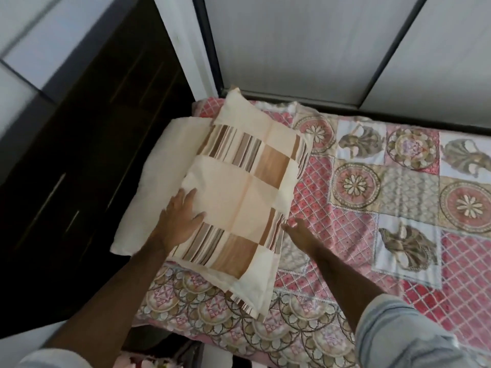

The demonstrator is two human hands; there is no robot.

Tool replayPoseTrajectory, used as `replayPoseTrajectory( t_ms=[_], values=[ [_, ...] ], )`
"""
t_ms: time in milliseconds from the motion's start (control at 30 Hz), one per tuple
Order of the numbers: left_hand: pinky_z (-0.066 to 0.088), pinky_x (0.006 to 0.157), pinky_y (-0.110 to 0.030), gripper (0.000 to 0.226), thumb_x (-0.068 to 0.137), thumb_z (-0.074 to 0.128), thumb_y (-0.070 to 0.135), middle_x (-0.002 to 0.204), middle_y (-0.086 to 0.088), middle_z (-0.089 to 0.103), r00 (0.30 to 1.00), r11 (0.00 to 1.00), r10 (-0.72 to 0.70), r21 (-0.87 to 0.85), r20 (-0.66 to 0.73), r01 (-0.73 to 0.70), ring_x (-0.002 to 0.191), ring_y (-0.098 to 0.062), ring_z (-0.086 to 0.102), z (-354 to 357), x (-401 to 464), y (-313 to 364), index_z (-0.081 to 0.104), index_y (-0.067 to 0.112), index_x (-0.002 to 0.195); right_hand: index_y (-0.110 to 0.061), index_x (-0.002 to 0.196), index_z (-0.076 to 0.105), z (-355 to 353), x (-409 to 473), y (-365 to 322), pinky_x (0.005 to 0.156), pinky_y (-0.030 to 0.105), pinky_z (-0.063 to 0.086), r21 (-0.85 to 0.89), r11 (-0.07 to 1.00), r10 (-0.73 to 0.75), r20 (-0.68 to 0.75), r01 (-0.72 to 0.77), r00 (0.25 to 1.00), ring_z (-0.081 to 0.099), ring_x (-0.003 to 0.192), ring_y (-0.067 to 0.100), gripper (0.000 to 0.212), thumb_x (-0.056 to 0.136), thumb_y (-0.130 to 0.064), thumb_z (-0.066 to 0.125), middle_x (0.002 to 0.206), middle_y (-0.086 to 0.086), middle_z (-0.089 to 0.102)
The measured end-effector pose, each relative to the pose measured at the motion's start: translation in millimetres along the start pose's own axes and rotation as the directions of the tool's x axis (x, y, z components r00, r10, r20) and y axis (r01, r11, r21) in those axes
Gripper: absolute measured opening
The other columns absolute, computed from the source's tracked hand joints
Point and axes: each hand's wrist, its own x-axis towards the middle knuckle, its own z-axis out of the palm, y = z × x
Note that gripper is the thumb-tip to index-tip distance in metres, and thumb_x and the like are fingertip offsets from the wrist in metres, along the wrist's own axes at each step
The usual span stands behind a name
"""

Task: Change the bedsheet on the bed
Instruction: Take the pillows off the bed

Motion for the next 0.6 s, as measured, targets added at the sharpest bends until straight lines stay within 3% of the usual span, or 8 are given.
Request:
replayPoseTrajectory(
  t_ms=[100,200,267,300,400,467,533,600],
  values=[
    [0.029,0.117,-0.058,0.084,0.095,0.064,0.042,0.165,-0.017,0.017,0.997,0.986,-0.068,-0.154,-0.019,0.064,0.150,-0.037,0.025,28,18,0,0.015,0.018,0.159,-0.011,0.118,0.053,20,13,-1,0.067,0.011,0.053,0.318,0.948,0.003,0.000,-0.003,1.000,0.062,0.102,0.013,0.027,0.102,-0.033,0.053,0.110,-0.003,0.060],
    [0.047,0.103,-0.057,0.103,0.087,0.076,0.036,0.159,-0.015,0.029,0.994,0.956,-0.088,-0.284,-0.067,0.066,0.137,-0.037,0.045,46,20,-12,0.006,0.017,0.160,-0.016,0.134,0.049,42,24,-9,0.078,0.030,0.059,0.604,0.797,0.012,0.008,-0.014,1.000,0.064,0.104,0.013,0.067,0.087,-0.061,0.064,0.122,-0.001,0.063],
    [0.049,0.103,-0.051,0.115,0.079,0.083,0.033,0.156,-0.009,0.036,0.993,0.927,-0.096,-0.370,-0.070,0.064,0.136,-0.032,0.046,42,21,-17,0.002,0.022,0.161,-0.020,0.138,0.048,50,33,-10,0.085,0.045,0.060,0.708,0.705,0.016,0.036,-0.037,0.999,0.065,0.113,0.026,0.097,0.064,-0.077,0.074,0.130,0.004,0.062],
    [0.045,0.106,-0.050,0.119,0.077,0.085,0.038,0.155,-0.008,0.039,0.990,0.921,-0.134,-0.373,-0.045,0.108,0.137,-0.033,0.045,37,23,-19,0.003,0.022,0.161,-0.020,0.136,0.051,51,30,-16,0.089,0.050,0.058,0.743,0.668,0.007,0.049,-0.041,0.999,0.065,0.114,0.030,0.097,0.062,-0.078,0.075,0.130,0.006,0.064],
    [0.030,0.119,-0.049,0.123,0.071,0.079,0.068,0.159,-0.005,0.039,0.956,0.853,-0.274,-0.432,0.109,0.294,0.144,-0.034,0.039,17,27,-28,0.011,0.020,0.162,-0.019,0.128,0.058,42,1,-50,0.078,0.039,0.062,0.747,0.665,-0.044,0.009,0.022,0.999,0.071,0.103,0.025,0.058,0.085,-0.056,0.070,0.119,0.006,0.071],
    [0.034,0.119,-0.044,0.107,0.074,0.069,0.078,0.152,-0.002,0.049,0.955,0.668,-0.236,-0.683,0.181,0.295,0.140,-0.027,0.046,3,20,-28,0.032,0.022,0.157,-0.017,0.123,0.059,29,-21,-64,0.065,0.029,0.060,0.708,0.705,-0.055,-0.007,0.044,0.998,0.072,0.095,0.022,0.042,0.090,-0.041,0.070,0.113,0.005,0.073],
    [0.038,0.115,-0.038,0.075,0.091,0.057,0.068,0.143,0.002,0.057,0.951,0.528,-0.185,-0.792,0.246,0.307,0.131,-0.019,0.055,-8,1,-23,0.048,0.022,0.149,-0.012,0.123,0.061,10,-57,-74,0.069,0.034,0.061,0.663,0.748,-0.010,-0.049,0.040,0.999,0.072,0.096,0.025,0.042,0.087,-0.029,0.075,0.112,0.009,0.073],
    [0.043,0.112,-0.042,0.078,0.085,0.055,0.078,0.140,0.001,0.061,0.930,0.425,-0.191,-0.827,0.315,0.368,0.123,-0.018,0.061,-3,-15,-24,0.055,0.027,0.144,-0.012,0.122,0.063,-8,-100,-69,0.083,0.042,0.061,0.628,0.776,-0.004,-0.076,0.051,0.997,0.072,0.099,0.029,0.041,0.085,-0.020,0.077,0.110,0.012,0.074]
  ],
)
